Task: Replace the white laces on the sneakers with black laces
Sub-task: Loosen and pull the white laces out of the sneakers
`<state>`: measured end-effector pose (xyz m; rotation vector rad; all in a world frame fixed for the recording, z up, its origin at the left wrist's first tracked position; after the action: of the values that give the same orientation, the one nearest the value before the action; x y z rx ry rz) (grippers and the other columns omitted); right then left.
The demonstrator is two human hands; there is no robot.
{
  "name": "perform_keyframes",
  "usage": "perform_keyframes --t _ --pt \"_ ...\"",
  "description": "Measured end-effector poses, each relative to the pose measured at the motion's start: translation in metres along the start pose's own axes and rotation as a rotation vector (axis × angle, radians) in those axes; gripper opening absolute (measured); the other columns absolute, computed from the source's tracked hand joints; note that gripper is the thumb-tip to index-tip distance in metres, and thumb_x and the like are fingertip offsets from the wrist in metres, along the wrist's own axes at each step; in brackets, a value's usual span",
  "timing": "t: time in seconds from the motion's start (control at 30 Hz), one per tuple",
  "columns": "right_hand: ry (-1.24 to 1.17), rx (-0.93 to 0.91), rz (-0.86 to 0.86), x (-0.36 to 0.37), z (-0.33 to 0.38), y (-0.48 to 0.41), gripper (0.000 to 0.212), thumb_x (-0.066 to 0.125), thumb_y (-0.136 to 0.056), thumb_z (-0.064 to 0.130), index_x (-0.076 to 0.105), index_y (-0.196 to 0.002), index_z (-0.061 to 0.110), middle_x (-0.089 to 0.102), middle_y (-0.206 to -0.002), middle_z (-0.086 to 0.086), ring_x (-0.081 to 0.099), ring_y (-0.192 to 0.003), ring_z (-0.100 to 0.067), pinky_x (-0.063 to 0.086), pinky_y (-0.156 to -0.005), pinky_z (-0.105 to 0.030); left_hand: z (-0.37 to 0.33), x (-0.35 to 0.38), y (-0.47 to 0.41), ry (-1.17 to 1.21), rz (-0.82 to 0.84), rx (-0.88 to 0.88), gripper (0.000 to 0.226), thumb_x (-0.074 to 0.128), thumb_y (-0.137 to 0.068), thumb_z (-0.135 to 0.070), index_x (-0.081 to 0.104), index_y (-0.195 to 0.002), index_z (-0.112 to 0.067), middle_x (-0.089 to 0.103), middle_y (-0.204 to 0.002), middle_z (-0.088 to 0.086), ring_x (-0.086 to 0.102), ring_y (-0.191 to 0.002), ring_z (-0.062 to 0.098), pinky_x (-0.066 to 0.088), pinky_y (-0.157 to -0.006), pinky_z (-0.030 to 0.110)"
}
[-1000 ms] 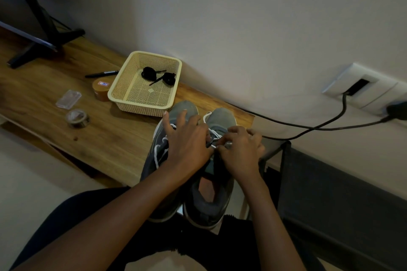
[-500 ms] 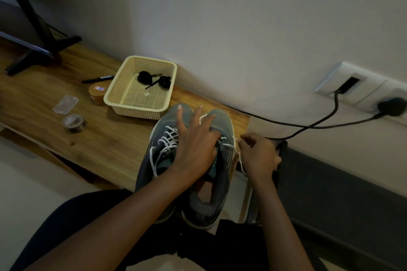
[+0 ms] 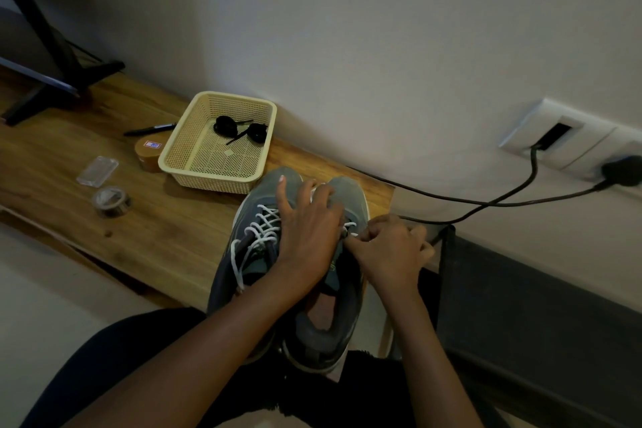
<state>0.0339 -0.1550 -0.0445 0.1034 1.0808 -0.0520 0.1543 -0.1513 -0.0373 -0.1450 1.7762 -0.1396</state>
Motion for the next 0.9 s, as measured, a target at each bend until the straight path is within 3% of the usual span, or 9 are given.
perform_keyframes --t 0.1,0.23,0.3,0.37,0.47,0.53,0.63,0.77,0.9 --pt "0.042 -0.008 -0.029 -0.001 0.001 0.001 0.019 0.066 -0.078 0.035 0.075 -0.083 0.018 0.053 -0.129 0.011 0.027 -0.127 -0.023 0.018 -0.101 -0.039 0.009 -0.006 0.0 0.029 -0.16 -0.066 0.014 0.074 -0.077 -0.021 0.065 -0.088 -0.019 0.064 -0.112 0.002 0.051 -0.122 0.027 0.016 -0.108 0.06" --pt "0.063 -0.014 -0.045 -0.001 0.003 0.002 0.017 0.067 -0.078 0.03 0.075 -0.084 0.017 0.048 -0.138 0.01 0.019 -0.136 -0.023 0.015 -0.107 -0.042 0.011 -0.01 0.0 0.095 -0.214 -0.072 0.02 0.073 -0.077 -0.017 0.062 -0.094 -0.019 0.064 -0.111 0.003 0.049 -0.124 0.03 0.018 -0.107 0.059" --pt "0.07 -0.026 -0.061 -0.002 0.003 0.002 0.017 0.066 -0.08 0.03 0.075 -0.085 0.016 0.048 -0.139 0.011 0.017 -0.138 -0.023 0.014 -0.108 -0.042 0.0 -0.008 0.0 0.102 -0.113 0.024 0.031 0.07 -0.077 -0.014 0.061 -0.106 -0.022 0.053 -0.132 0.006 0.034 -0.136 0.033 0.008 -0.108 0.06" --pt "0.065 -0.041 -0.088 -0.003 0.005 0.002 0.017 0.066 -0.08 0.029 0.074 -0.086 0.014 0.049 -0.139 0.011 0.017 -0.138 -0.022 0.013 -0.107 -0.041 -0.009 -0.002 0.002 0.069 -0.017 0.111 0.036 0.062 -0.084 -0.019 0.057 -0.118 -0.028 0.026 -0.153 0.004 0.004 -0.145 0.031 -0.009 -0.109 0.057" --pt "0.002 -0.061 -0.107 -0.004 0.005 0.002 0.022 0.066 -0.08 0.026 0.07 -0.098 0.014 0.059 -0.128 0.005 0.018 -0.138 -0.023 0.013 -0.108 -0.042 -0.007 0.004 0.002 0.029 0.045 0.103 0.031 0.058 -0.089 -0.026 0.058 -0.12 -0.032 0.013 -0.158 0.001 -0.009 -0.146 0.028 -0.014 -0.109 0.054" --pt "-0.048 -0.068 -0.104 -0.003 0.004 0.002 0.028 0.067 -0.08 0.025 0.067 -0.104 0.01 0.064 -0.121 0.003 0.018 -0.139 -0.022 0.012 -0.108 -0.042 -0.005 0.003 0.002 0.034 0.029 0.08 0.027 0.058 -0.09 -0.029 0.06 -0.117 -0.03 0.018 -0.157 0.001 -0.006 -0.146 0.028 -0.012 -0.11 0.053" --pt "-0.085 -0.069 -0.114 -0.004 0.002 0.001 0.02 0.068 -0.079 0.025 0.069 -0.096 0.016 0.063 -0.123 0.006 0.016 -0.138 -0.019 0.011 -0.107 -0.039 -0.003 0.003 0.0 0.039 0.005 0.063 0.019 0.057 -0.091 -0.029 0.062 -0.109 -0.024 0.03 -0.152 0.001 0.005 -0.146 0.028 -0.009 -0.11 0.052" --pt "-0.071 -0.056 -0.108 -0.002 -0.001 0.001 0.018 0.069 -0.077 0.025 0.069 -0.092 0.015 0.057 -0.129 0.01 0.015 -0.138 -0.017 0.011 -0.106 -0.036 0.006 -0.004 0.0 0.118 -0.185 -0.012 0.018 0.074 -0.078 -0.017 0.061 -0.091 -0.017 0.064 -0.115 0.003 0.047 -0.127 0.03 0.02 -0.106 0.058" --pt "-0.095 -0.064 -0.099 0.0 0.0 0.0 0.017 0.068 -0.078 0.02 0.068 -0.094 0.015 0.061 -0.124 0.006 0.017 -0.138 -0.019 0.012 -0.107 -0.039 0.013 -0.008 0.003 0.206 -0.235 -0.109 0.014 0.057 -0.091 -0.02 0.056 -0.105 -0.017 0.059 -0.12 0.001 0.044 -0.129 0.027 0.019 -0.109 0.054"
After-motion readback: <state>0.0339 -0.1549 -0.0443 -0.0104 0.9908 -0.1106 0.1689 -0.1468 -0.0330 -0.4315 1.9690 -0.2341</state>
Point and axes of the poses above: each hand's wrist, its own y-axis away from the middle knuckle, its own x-axis out of the palm, z = x × y, the point moved 9 cm from there along -y, towards the middle knuckle
